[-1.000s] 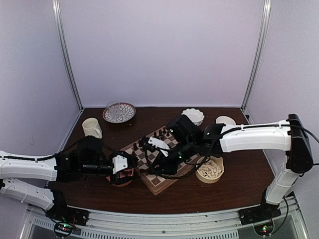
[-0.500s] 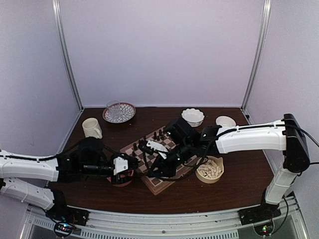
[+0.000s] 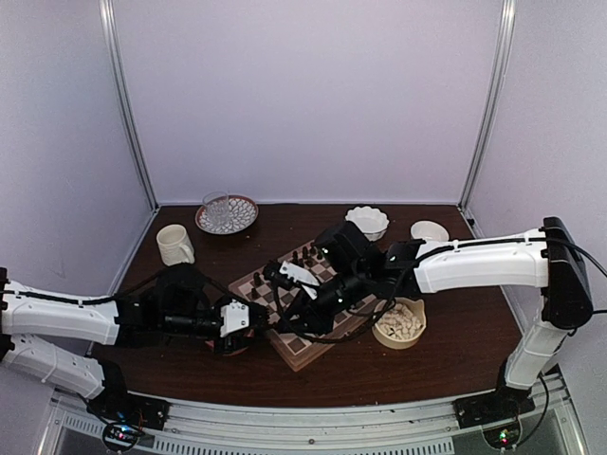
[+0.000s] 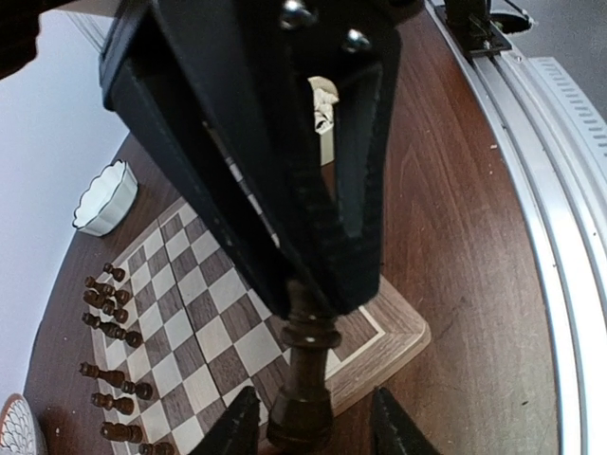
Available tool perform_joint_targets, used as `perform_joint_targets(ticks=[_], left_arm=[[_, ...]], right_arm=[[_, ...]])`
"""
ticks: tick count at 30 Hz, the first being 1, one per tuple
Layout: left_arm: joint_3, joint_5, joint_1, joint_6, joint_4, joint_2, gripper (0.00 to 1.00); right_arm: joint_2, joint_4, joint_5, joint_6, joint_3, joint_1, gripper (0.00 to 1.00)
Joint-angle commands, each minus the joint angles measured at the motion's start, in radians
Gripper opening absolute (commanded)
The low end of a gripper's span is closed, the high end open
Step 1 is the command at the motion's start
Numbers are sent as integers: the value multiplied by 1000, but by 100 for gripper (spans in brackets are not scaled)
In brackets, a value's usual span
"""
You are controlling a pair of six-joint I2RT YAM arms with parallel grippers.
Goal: Set up the chess pieces on the board
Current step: Pass from the right arm to the left
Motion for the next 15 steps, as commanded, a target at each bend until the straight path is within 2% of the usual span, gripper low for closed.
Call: perform_joint_targets(ticks=[1, 3, 5, 9, 15], left_arm=[[35, 6, 0, 11, 20, 13, 34], [33, 0, 0, 9, 25, 9, 30], [27, -7, 0, 6, 35, 3, 31], [16, -11, 0, 0, 55, -6, 42], [6, 4, 0, 0, 70, -22, 42]], right_arm=[[-36, 36, 16, 14, -11, -7, 1], [-34, 35, 25, 16, -13, -6, 2], [-31, 35, 27, 16, -11, -8, 1], [-25, 33, 24, 19, -8, -7, 2], [-16, 27, 26, 17, -2, -10, 2]])
